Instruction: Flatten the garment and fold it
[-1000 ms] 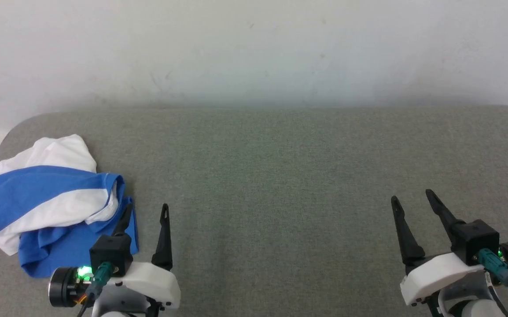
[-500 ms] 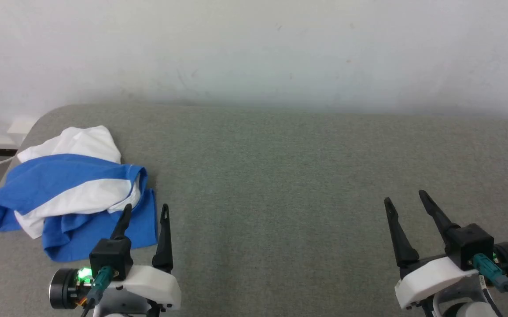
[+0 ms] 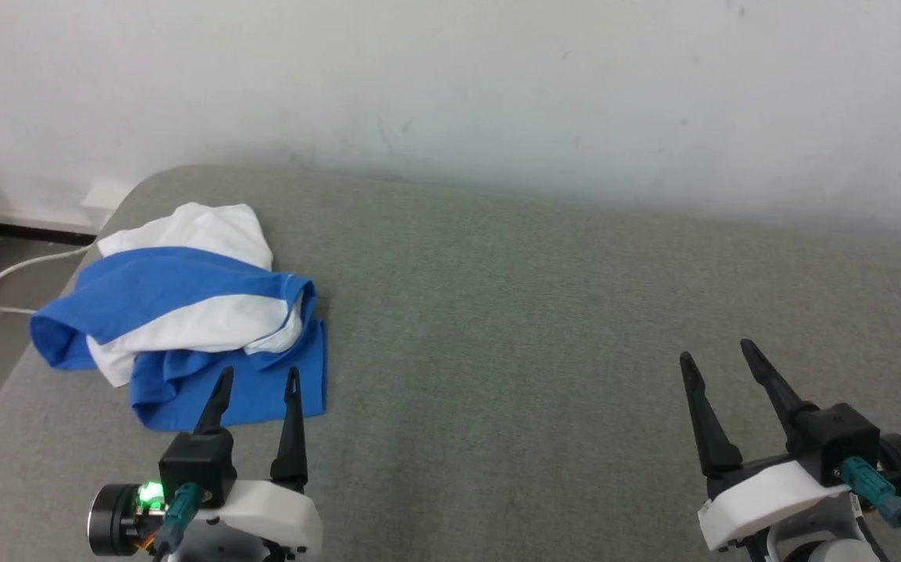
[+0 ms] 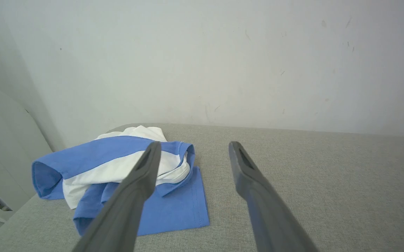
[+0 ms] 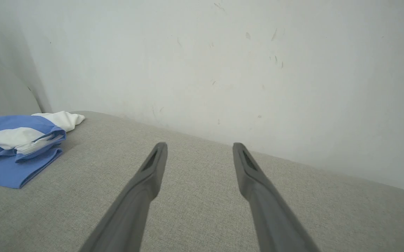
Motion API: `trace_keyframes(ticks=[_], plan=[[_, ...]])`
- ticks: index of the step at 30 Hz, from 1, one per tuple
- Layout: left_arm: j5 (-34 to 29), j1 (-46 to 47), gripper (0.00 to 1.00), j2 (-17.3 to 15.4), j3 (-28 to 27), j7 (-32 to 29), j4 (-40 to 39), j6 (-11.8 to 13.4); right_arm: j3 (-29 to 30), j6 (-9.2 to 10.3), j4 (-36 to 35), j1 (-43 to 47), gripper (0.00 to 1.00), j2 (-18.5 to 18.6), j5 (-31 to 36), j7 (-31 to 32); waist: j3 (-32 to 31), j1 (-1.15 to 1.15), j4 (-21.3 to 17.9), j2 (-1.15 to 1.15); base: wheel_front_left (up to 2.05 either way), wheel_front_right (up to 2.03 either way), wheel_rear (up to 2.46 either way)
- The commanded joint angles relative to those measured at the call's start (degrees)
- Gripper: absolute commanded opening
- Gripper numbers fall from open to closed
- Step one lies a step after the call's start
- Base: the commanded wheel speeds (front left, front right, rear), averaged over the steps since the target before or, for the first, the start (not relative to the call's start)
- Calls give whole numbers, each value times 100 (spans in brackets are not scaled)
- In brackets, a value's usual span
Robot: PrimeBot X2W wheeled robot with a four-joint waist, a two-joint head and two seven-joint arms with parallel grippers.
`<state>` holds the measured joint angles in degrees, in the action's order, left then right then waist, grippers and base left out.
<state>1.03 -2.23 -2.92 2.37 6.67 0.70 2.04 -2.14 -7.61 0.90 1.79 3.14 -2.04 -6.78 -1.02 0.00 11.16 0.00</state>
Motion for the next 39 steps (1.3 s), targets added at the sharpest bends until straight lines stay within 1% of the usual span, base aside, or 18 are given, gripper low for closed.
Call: trace_keyframes(ticks=[1, 15, 39], plan=[[23, -63, 100, 2, 24, 69, -17, 36, -12, 5, 16, 50, 100, -12, -24, -59, -11, 0, 130, 0, 0, 0, 0], [15, -129, 100, 2, 68, 237, -36, 97, -100, 7, 52, 67, 100, -15, -89, -227, -36, 0, 666, 0, 0, 0, 0], [-8, -240, 100, 3, 156, 513, -67, 166, -231, 9, 149, 137, 100, -20, -232, -502, -101, 0, 1322, 0, 0, 0, 0]])
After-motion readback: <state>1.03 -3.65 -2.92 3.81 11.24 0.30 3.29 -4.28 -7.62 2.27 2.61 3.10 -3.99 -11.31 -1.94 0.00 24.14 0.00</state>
